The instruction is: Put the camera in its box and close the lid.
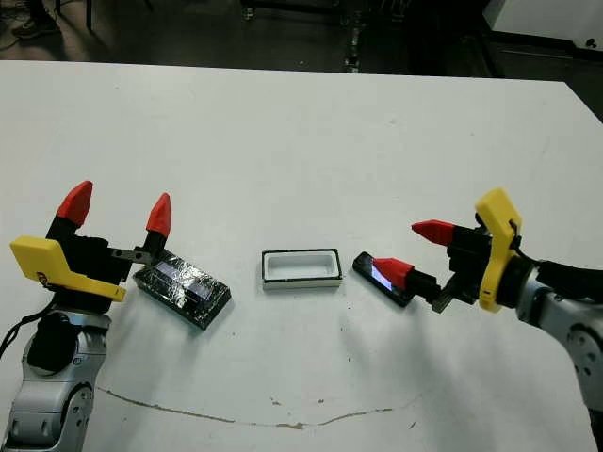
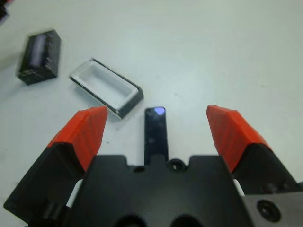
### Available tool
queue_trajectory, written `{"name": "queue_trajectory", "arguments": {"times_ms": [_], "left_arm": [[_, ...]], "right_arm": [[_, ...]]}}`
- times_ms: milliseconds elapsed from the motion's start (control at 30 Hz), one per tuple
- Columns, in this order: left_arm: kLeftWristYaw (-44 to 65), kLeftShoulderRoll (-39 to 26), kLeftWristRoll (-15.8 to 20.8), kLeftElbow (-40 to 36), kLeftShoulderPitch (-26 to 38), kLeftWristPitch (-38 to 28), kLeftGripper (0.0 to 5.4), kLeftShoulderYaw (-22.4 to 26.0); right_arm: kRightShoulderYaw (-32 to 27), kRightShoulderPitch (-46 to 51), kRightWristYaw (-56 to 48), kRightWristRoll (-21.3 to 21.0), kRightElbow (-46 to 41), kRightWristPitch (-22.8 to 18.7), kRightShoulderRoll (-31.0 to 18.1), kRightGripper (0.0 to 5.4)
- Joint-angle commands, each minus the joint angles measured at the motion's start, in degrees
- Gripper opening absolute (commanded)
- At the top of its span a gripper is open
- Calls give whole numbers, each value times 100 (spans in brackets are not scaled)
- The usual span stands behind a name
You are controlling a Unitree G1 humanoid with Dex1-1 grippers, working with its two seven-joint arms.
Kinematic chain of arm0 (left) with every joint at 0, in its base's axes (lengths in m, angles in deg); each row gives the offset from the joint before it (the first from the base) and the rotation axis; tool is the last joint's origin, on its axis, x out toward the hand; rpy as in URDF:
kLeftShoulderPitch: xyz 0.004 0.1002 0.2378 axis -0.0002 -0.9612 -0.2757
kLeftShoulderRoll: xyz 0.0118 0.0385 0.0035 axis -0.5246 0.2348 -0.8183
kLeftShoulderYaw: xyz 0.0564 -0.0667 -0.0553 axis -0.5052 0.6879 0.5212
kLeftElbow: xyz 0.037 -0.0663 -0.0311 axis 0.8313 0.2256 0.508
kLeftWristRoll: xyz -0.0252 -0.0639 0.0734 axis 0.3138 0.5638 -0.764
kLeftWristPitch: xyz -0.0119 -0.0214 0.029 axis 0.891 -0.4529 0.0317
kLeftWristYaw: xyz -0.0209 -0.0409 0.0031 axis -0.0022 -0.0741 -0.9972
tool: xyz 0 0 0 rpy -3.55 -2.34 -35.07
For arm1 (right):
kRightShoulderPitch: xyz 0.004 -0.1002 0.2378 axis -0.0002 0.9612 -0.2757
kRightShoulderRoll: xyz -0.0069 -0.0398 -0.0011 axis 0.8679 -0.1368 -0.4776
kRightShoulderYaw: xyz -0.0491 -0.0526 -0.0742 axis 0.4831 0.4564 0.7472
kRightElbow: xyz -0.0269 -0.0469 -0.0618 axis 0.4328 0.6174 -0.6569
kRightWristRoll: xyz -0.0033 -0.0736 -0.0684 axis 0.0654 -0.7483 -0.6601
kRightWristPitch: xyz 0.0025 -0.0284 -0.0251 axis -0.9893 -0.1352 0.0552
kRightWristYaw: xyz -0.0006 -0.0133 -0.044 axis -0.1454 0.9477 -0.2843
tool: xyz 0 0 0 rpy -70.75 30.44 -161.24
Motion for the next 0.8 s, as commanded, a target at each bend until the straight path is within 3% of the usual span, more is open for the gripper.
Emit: {"name": "queue_trajectory", "arguments": {"times_ms": [33,200,333,800], "left_arm": [[9,-3,13,58,-46,34,539,-12],[-14,-18,-32,37,-58,75,539,-27],[1,5,7,64,-65,40,539,-24],[36,-23,55,46,-82,67,539,-29]], "right_arm": [[138,296,273,-501,-396,525,46,540],[268,506,349,-957,-730,1106,55,540],[277,572,309,-1108,-895,1304,67,540],[314,549,176,-1157,-739,1399,46,540]]}}
